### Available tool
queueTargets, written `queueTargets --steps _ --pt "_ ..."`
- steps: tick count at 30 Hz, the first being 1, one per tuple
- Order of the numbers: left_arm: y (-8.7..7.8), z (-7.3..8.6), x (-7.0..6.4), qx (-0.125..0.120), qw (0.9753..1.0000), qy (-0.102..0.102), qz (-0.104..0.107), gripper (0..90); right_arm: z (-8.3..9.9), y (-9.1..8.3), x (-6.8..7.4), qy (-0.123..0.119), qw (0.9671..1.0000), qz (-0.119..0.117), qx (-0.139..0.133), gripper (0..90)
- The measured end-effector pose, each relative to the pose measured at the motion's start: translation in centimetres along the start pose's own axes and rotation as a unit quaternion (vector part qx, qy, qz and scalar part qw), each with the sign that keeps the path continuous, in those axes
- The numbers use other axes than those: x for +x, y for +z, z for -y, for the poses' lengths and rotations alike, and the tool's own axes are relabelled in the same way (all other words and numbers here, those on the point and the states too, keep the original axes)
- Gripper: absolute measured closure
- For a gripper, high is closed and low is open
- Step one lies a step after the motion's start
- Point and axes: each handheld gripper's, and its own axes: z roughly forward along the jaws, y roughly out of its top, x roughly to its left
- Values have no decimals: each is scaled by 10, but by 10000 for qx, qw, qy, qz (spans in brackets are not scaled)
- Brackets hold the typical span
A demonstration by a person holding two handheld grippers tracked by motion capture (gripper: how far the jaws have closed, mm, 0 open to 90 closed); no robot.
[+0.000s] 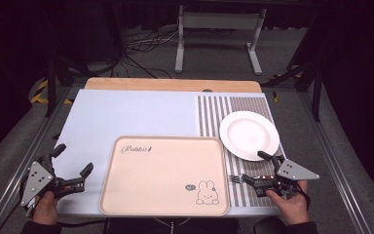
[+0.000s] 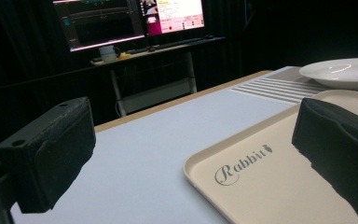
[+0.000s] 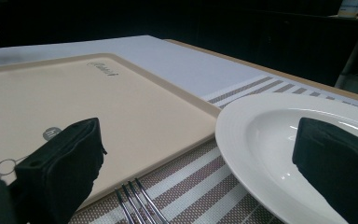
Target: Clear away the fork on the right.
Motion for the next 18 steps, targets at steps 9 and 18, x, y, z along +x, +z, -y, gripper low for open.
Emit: queueTargets --steps 9,18 --pt "0 0 0 -6 10000 14 -12 2 0 0 0 0 10000 7 -6 28" --pt "0 0 1 2 10000 21 -25 2 0 1 -1 11 10000 -42 -13 28"
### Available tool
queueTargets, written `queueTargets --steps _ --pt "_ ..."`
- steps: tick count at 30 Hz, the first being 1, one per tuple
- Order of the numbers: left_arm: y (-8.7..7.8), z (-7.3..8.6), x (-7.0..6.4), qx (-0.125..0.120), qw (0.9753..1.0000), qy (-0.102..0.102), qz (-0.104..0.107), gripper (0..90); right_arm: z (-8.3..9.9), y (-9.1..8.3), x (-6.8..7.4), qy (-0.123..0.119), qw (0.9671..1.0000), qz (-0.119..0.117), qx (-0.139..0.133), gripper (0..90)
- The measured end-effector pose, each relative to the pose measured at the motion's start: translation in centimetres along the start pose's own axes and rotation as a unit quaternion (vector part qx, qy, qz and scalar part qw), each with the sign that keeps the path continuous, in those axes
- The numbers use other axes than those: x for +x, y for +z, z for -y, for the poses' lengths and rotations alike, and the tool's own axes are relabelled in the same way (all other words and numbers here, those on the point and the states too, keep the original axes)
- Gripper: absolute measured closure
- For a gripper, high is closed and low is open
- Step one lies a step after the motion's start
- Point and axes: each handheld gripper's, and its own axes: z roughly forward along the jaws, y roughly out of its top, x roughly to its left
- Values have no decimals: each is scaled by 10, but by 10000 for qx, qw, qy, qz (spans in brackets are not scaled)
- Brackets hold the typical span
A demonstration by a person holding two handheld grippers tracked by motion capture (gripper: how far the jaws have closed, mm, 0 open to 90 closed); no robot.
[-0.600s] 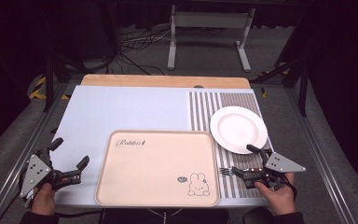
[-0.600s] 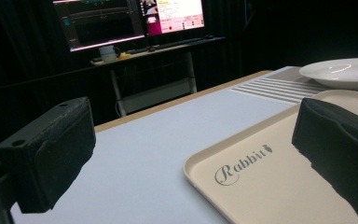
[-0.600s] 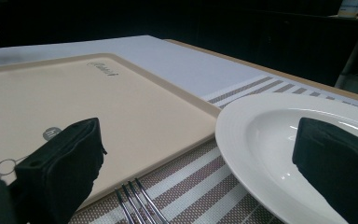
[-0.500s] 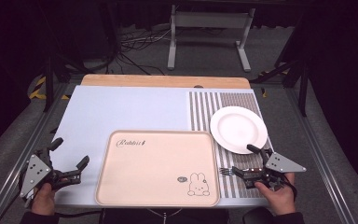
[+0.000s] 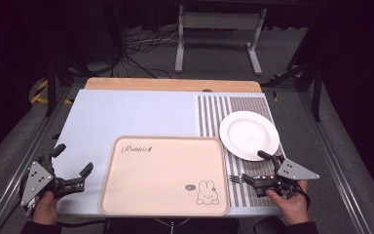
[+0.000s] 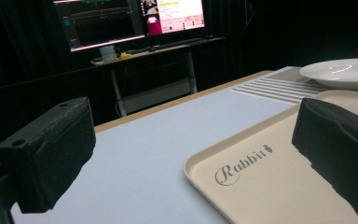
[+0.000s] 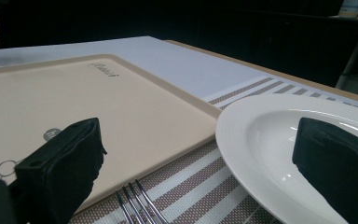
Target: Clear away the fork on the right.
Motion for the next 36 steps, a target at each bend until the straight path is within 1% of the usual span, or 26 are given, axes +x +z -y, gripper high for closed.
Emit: queueTargets --steps 2,3,8,12,16,19,20,22,23,24,25,26,27,28,29,30,32,33,34,35,36 --pt "0 0 0 -2 10000 -6 -5 2 -1 1 -1 -12 10000 -25 46 29" --pt "0 0 0 2 10000 -1 -5 2 -3 2 -3 27 10000 -14 1 28" --pt "0 0 0 34 10000 -26 11 2 -7 4 -6 89 9999 -39 -40 27" --pt "0 1 0 27 10000 -31 -8 2 -10 6 -9 144 9999 -48 -24 25" --pt "1 1 0 39 10000 -48 -7 2 -18 9 -13 213 9998 -40 -24 25" --pt "1 1 0 57 10000 -36 -7 2 -24 11 -16 240 9996 -15 -116 25" --pt "1 1 0 57 10000 -36 -7 2 -26 12 -17 275 9996 -41 -91 27" --pt "1 1 0 53 10000 -50 -17 2 -28 13 -18 260 9996 -57 -39 35" --pt "1 2 0 64 10000 -50 -33 2 -30 14 -19 227 9997 -44 32 36" --pt "1 2 0 70 10000 -46 -31 2 -34 15 -21 152 9995 -109 241 57" --pt "1 2 0 71 10000 -41 -30 2 -38 16 -23 47 9988 -175 446 63" --pt "1 1 0 61 10000 -44 -33 2 -42 16 -24 -99 9980 -179 595 75" --pt "1 1 0 57 10000 -46 -33 2 -46 16 -26 -225 9966 -195 773 112" --pt "1 1 0 57 10000 -46 -33 2 -46 16 -26 -225 9966 -195 773 112" --pt "1 1 0 56 10000 -47 -41 2 -50 16 -27 -326 9948 -245 938 130" --pt "1 1 0 51 10000 -38 -47 2 -54 16 -29 -457 9929 -234 1076 126" --pt "1 1 0 58 10000 -53 -51 2 -61 16 -31 -580 9905 -264 1214 147" --pt "1 1 0 61 10000 -48 -51 2 -67 16 -33 -677 9874 -308 1393 157" --pt "1 1 0 61 10000 -48 -51 2 -67 16 -33 -677 9874 -308 1393 157" --pt "1 1 0 61 10000 -44 -52 2 -72 16 -35 -710 9827 -408 1660 192" --pt "1 1 0 57 10000 -33 -51 2 -74 16 -36 -684 9802 -495 1790 205"
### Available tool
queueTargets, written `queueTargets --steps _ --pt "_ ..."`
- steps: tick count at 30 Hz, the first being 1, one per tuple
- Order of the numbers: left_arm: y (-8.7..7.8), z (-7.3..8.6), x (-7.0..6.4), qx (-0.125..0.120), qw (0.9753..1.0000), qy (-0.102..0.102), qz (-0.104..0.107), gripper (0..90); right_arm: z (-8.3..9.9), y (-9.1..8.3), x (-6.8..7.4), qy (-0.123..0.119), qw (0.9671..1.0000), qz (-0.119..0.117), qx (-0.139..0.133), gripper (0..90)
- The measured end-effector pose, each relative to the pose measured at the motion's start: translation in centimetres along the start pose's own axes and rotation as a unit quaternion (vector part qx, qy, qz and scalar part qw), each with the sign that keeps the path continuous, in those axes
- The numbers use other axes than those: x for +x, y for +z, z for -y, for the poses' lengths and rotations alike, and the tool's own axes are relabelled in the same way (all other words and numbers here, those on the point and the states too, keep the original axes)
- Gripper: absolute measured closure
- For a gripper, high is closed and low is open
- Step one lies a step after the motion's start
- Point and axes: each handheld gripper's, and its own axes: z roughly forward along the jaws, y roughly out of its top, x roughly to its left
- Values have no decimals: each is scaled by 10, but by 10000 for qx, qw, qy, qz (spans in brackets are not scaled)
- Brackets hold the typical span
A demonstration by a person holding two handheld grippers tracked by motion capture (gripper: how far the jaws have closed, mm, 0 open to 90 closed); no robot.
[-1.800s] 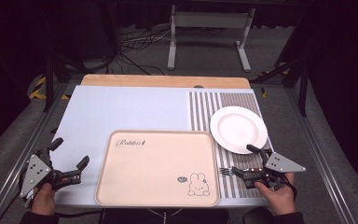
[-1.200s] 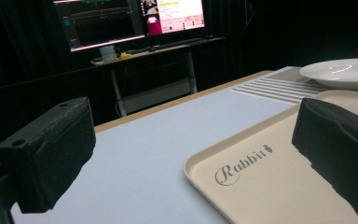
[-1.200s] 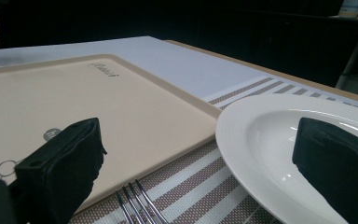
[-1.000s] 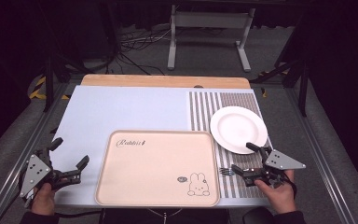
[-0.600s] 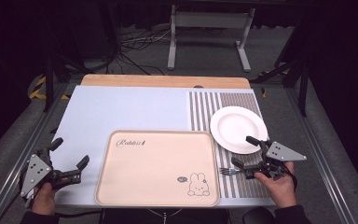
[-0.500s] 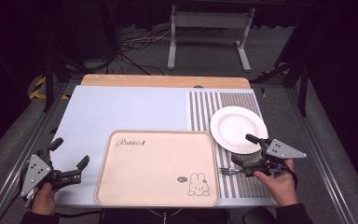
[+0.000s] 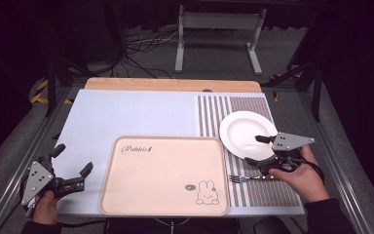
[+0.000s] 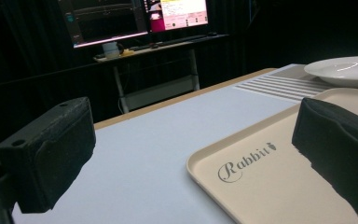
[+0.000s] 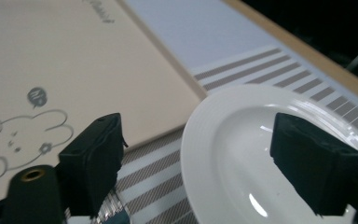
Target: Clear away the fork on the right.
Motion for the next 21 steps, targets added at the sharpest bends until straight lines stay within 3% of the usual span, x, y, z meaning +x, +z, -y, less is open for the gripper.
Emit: queueTargets --steps 1,4,6,15,21 --pt "0 0 0 10 10000 -9 -2 2 0 0 0 0 10000 0 0 205" --pt "0 0 -1 12 10000 16 23 2 -6 0 -3 -224 9972 -206 679 209" --pt "0 0 -1 12 10000 22 25 2 -9 1 -5 -300 9945 -304 955 200" --pt "0 0 0 8 10000 19 28 2 -13 2 -7 -524 9844 -636 1554 212" --pt "0 0 -1 14 10000 19 32 2 -12 8 -8 -653 9736 -898 1995 213"
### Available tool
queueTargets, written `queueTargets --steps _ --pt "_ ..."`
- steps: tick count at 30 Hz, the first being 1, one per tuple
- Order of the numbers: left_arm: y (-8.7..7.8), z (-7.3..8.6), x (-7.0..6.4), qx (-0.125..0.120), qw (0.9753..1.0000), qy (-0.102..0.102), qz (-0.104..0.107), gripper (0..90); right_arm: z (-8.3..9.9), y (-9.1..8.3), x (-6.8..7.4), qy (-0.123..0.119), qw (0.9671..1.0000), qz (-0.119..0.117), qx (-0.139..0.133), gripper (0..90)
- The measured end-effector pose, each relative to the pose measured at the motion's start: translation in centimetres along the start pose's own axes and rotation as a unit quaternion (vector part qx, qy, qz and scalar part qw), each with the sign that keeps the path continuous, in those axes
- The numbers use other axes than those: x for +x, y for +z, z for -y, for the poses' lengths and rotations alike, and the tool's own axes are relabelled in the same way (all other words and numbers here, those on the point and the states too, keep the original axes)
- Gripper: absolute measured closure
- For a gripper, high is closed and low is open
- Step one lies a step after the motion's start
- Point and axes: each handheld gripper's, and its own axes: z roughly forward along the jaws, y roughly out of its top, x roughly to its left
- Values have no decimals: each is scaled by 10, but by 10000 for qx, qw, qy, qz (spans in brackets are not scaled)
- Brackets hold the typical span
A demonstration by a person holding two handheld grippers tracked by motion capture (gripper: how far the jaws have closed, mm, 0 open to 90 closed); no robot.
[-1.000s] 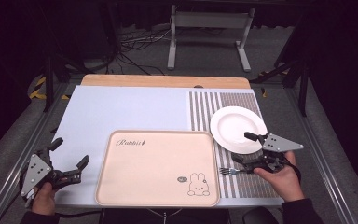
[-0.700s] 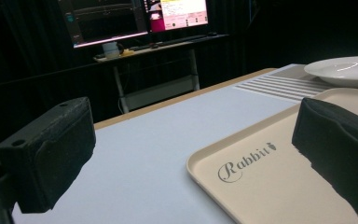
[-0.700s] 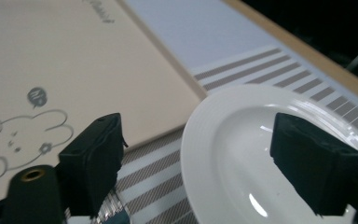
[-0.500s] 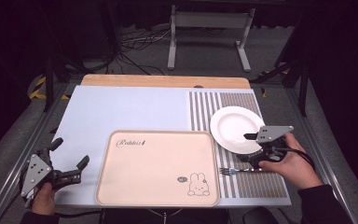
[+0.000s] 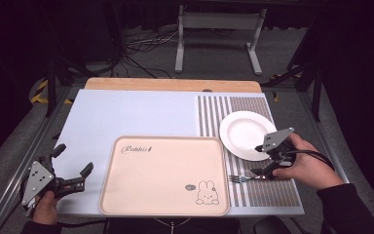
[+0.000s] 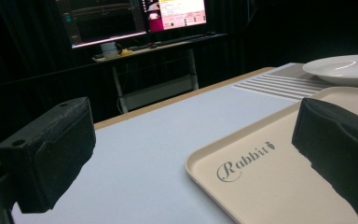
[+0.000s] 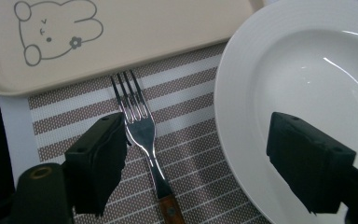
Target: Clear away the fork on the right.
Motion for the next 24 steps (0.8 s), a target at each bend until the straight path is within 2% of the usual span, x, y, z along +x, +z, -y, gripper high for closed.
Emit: queueTargets --steps 4,6,8,9,11,16,18,19,23,24 --pt "0 0 0 2 10000 10 -3 2 -2 3 1 -173 9997 -107 134 221" --pt "0 0 0 4 10000 11 -3 2 -3 4 2 -185 9996 -139 181 244" --pt "0 0 0 17 10000 5 12 2 -3 5 3 -173 9991 -176 359 262" --pt "0 0 0 19 10000 8 9 2 -4 6 1 -296 9982 -144 505 254" --pt "0 0 0 15 10000 8 5 2 -4 7 0 -313 9979 -146 545 251" --pt "0 0 1 15 10000 20 -7 2 -5 10 -3 -444 9951 -238 855 232" --pt "0 0 1 19 10000 14 -3 2 -5 10 -2 -424 9944 -275 929 233" --pt "0 0 1 19 10000 14 -3 2 -5 11 -3 -499 9937 -296 962 234" --pt "0 0 1 15 10000 2 3 2 -5 15 1 -520 9897 -461 1252 257" --pt "0 0 1 18 10000 7 3 2 -5 15 1 -520 9897 -461 1252 257"
